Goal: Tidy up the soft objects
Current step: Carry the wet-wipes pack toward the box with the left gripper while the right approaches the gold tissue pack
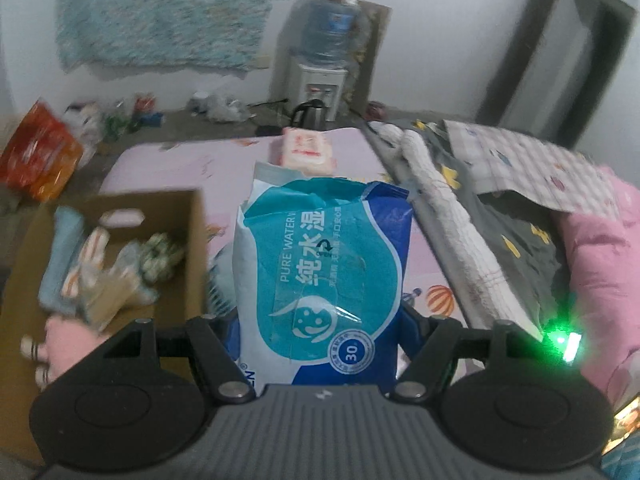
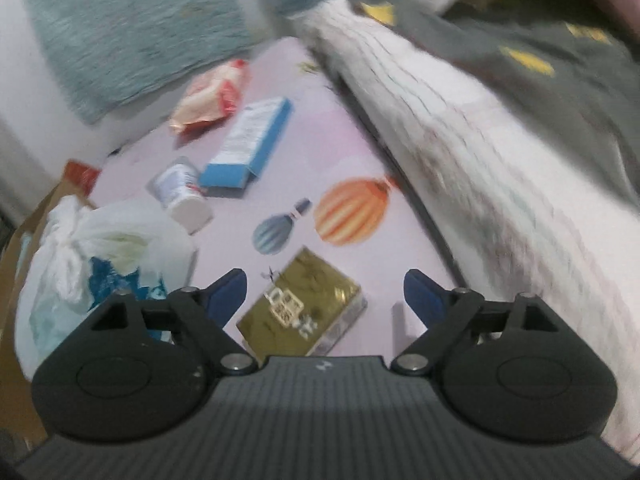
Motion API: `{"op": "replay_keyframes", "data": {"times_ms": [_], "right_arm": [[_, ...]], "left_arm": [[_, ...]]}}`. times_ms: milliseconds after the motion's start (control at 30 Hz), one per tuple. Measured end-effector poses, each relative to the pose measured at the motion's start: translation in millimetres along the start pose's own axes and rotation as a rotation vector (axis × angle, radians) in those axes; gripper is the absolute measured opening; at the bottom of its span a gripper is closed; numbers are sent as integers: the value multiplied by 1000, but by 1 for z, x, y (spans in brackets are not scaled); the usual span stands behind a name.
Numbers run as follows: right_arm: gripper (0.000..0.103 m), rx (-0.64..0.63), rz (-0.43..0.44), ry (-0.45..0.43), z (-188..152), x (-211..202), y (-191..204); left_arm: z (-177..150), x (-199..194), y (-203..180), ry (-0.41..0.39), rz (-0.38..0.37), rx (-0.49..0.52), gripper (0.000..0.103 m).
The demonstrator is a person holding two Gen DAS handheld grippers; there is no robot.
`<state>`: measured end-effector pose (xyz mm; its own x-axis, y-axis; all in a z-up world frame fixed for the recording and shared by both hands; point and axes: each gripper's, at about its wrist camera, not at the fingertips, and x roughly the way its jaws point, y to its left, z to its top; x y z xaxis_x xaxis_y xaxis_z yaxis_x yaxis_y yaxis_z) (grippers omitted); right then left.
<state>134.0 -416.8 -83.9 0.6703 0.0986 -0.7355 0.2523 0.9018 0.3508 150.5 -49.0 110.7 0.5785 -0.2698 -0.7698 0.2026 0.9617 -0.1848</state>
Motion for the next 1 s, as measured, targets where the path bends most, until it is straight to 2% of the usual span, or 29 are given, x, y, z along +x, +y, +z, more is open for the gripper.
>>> {"op": "replay_keyframes", "data": {"times_ms": [100, 200, 267, 400, 500, 567, 633, 733, 833, 933, 1000], "right_arm": [[86, 20, -40, 5, -6, 16, 11], [82, -96, -95, -3, -8, 32, 34], [71, -167, -75, 10, -8, 40, 46], [71, -191, -25, -15, 0, 43, 53], [82, -150, -34, -40, 4, 30, 52], [89, -147, -87, -48, -2, 24, 54], [91, -175, -133, -27, -12, 26, 59], [93, -222, -157, 26, -28, 40, 65], [94, -314, -214, -1, -42, 44, 77], [89, -356, -225, -1, -46, 46, 80], [74, -364, -210, 1, -45, 44, 80]], "left_arm": [[-17, -7, 30, 1, 6, -69, 72], [-32, -9, 56, 7, 22, -118, 72], [-42, -11, 72, 7, 28, -143, 72], [-56, -14, 100, -10, 41, -190, 72], [-67, -18, 119, -36, 52, -226, 72], [-72, -21, 129, -51, 80, -231, 72], [-75, -23, 138, -64, 119, -224, 72], [-76, -21, 151, -55, 163, -247, 72], [-77, -17, 161, -34, 174, -251, 72], [-76, -7, 169, -8, 174, -230, 72], [-76, 3, 174, 17, 172, -217, 72]]}}
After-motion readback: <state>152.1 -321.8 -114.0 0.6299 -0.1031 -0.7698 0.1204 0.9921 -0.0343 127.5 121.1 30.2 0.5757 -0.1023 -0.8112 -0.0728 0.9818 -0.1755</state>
